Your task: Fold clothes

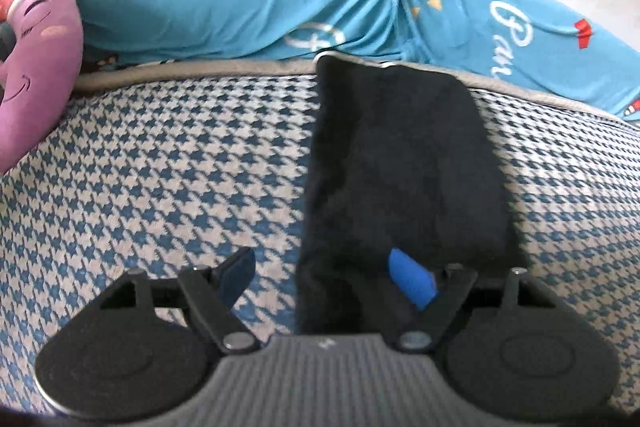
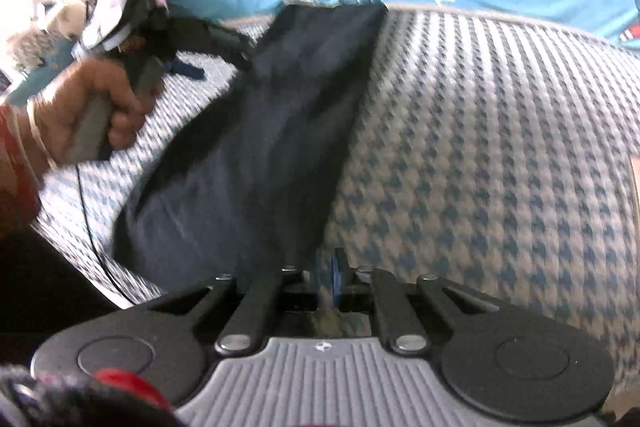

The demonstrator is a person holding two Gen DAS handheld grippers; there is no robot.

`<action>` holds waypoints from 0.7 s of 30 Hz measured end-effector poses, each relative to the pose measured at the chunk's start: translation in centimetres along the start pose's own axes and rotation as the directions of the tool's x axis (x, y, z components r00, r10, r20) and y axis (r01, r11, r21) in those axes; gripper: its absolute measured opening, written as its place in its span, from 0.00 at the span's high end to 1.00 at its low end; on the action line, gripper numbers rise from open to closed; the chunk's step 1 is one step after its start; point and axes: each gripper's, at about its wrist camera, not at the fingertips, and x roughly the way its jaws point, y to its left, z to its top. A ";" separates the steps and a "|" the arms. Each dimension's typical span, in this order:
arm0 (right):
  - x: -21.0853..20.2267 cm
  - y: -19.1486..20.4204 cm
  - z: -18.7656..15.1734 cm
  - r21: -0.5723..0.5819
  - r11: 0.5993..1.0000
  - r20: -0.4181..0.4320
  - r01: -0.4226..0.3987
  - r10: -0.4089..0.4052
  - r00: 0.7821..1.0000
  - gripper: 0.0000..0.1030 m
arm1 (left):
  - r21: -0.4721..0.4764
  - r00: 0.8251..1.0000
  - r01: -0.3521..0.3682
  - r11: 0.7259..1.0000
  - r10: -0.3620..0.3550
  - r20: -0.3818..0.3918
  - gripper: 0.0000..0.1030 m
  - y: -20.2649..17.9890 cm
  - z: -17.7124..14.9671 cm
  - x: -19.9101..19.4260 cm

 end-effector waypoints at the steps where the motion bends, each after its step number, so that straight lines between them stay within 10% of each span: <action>1: 0.1 0.1 0.5 -0.010 1.000 0.009 -0.013 0.013 1.000 0.93 | 0.004 1.000 0.011 1.000 -0.011 -0.002 0.24 -0.3 -0.1 -0.1; 21: 9.1 -5.0 7.2 0.150 0.966 -0.041 -0.209 0.217 0.975 0.81 | 0.042 0.998 0.057 0.997 -0.056 -0.029 0.18 -2.5 -0.9 -1.0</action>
